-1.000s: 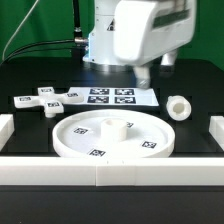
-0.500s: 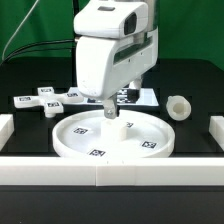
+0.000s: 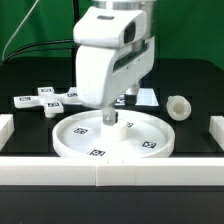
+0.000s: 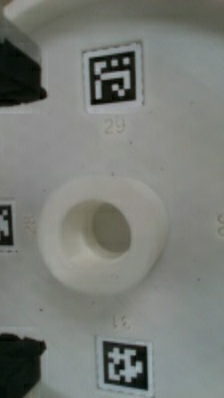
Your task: Assemble round table
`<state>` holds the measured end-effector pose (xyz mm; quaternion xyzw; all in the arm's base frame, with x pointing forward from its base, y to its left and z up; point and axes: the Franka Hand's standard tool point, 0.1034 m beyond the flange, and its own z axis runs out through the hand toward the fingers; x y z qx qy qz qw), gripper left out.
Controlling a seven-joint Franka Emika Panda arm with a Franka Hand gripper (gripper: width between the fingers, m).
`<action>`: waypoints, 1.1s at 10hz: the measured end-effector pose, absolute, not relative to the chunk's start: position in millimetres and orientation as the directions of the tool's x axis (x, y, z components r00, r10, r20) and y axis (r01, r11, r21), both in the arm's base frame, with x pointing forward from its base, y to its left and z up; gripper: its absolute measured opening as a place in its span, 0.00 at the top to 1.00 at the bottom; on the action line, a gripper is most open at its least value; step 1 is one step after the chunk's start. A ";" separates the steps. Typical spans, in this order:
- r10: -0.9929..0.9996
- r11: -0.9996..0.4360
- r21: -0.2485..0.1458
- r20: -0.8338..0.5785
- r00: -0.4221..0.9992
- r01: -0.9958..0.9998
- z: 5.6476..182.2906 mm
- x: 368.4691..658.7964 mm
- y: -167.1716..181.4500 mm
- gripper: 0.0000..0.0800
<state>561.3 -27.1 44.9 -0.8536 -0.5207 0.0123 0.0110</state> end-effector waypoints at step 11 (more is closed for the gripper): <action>0.883 -0.470 -0.079 -0.025 0.469 0.879 12.5 548.5 -34.0 0.49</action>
Offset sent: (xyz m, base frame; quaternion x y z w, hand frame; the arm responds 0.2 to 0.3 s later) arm 0.0028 -0.0012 -0.0177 0.0079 0.0073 0.0080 0.9999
